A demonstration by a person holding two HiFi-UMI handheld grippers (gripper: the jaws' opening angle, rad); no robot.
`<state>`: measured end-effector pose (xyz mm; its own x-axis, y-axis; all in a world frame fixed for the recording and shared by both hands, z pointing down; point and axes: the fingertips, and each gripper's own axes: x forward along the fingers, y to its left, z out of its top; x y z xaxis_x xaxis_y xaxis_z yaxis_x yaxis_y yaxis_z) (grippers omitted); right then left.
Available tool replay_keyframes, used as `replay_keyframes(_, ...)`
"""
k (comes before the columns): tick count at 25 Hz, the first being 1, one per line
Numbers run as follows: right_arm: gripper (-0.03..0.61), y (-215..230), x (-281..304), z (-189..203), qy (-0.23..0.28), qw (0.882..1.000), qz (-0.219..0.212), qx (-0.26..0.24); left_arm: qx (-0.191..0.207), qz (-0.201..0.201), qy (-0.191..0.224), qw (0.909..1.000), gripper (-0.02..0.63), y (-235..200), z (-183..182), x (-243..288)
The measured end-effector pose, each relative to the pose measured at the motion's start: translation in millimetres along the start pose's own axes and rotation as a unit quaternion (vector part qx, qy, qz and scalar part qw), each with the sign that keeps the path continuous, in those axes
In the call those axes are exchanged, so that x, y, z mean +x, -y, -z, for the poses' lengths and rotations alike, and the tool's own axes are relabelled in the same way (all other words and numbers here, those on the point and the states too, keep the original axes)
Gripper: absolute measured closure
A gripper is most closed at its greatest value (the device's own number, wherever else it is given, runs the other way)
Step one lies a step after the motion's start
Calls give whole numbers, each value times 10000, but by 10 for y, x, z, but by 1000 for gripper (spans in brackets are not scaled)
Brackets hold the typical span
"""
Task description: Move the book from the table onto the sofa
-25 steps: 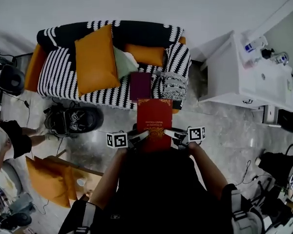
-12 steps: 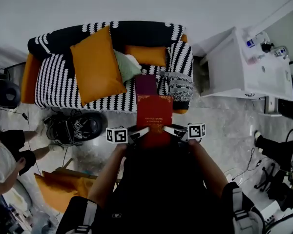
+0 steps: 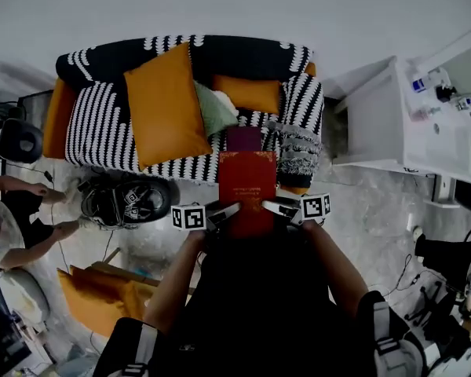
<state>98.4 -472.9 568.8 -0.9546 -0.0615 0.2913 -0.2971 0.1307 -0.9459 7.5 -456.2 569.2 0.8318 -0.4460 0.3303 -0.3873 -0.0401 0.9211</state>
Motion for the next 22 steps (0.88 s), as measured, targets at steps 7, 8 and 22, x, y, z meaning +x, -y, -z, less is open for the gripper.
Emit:
replay_keyframes(7, 328, 16, 86, -547, -458, 9980, -397, -188, -109, -333, 491, 9982, 310, 44, -416, 130)
replay_keyframes(8, 328, 42, 74, -573, -486, 9977, -452, -151, -103, -399, 497, 9979, 310, 49, -432, 164)
replay_keyframes(22, 328, 372, 150, -493, -578, 9965, -339, 496, -312, -768, 9, 9966, 308, -345, -373, 266)
